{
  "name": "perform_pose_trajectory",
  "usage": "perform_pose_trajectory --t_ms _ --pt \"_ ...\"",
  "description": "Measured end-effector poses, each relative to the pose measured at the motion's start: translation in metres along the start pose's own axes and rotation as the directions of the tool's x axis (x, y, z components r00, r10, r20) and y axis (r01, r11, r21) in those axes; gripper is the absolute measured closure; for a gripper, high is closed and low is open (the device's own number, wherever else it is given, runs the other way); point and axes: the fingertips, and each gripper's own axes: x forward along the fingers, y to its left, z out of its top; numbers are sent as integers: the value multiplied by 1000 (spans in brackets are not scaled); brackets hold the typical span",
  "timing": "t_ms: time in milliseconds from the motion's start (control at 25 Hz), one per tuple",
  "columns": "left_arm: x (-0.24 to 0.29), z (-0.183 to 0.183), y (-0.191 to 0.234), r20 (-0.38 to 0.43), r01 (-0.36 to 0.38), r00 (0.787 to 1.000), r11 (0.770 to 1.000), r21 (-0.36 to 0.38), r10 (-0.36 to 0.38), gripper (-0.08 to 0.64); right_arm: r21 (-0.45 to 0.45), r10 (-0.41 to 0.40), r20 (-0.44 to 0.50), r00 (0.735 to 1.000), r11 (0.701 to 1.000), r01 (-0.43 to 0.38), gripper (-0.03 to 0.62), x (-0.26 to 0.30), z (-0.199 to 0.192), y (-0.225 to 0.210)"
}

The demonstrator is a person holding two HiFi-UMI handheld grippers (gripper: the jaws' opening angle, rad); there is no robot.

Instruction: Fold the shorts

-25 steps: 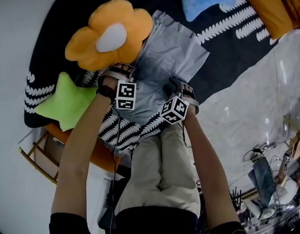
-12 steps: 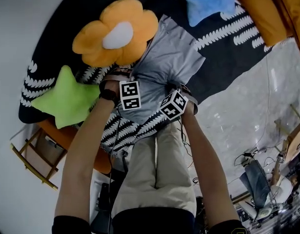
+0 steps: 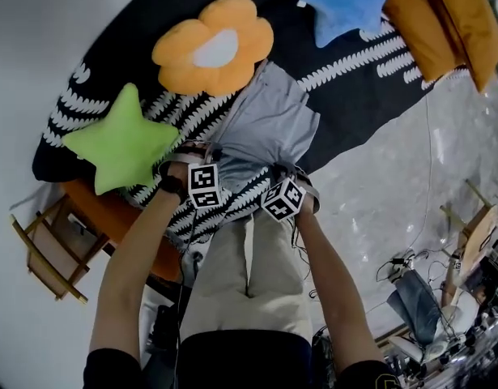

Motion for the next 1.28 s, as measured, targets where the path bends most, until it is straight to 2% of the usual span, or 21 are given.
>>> perform_pose_trajectory --t_ms 120,200,360,480,640,760,920,1040,1160,1280 --pt "-39 2 -29 35 -14 999 998 -53 16 535 -14 0 2 1000 1000 0 551 -37 -5 22" --pt "-73 9 -42 60 -24 998 993 -114 31 535 -17 -9 4 1000 1000 9 551 -72 -2 29" --pt "-155 17 -38 74 -89 991 973 -213 107 535 -19 -56 56 997 998 58 551 -150 34 32" --pt "-197 36 -24 110 -134 981 963 -233 163 535 -41 -111 85 990 992 115 551 -205 47 16" --pt "-246 52 -12 155 -152 969 958 -244 193 535 -68 -162 128 978 983 172 551 -253 59 9" --pt "-267 73 14 183 -179 958 961 -212 219 535 -87 -205 147 968 972 219 551 -277 65 -14" --pt "-266 102 58 206 -195 953 970 -148 223 535 -84 -249 160 955 961 265 551 -285 70 -61" --pt "-250 121 86 201 -171 961 979 -109 190 535 -72 -256 142 956 961 268 551 -278 63 -96" --pt "-230 142 123 175 -160 971 986 -40 164 535 -76 -280 132 951 954 291 551 -275 66 -145" --pt "-214 168 168 159 -177 971 984 -8 176 535 -100 -311 130 941 941 325 551 -275 69 -201"
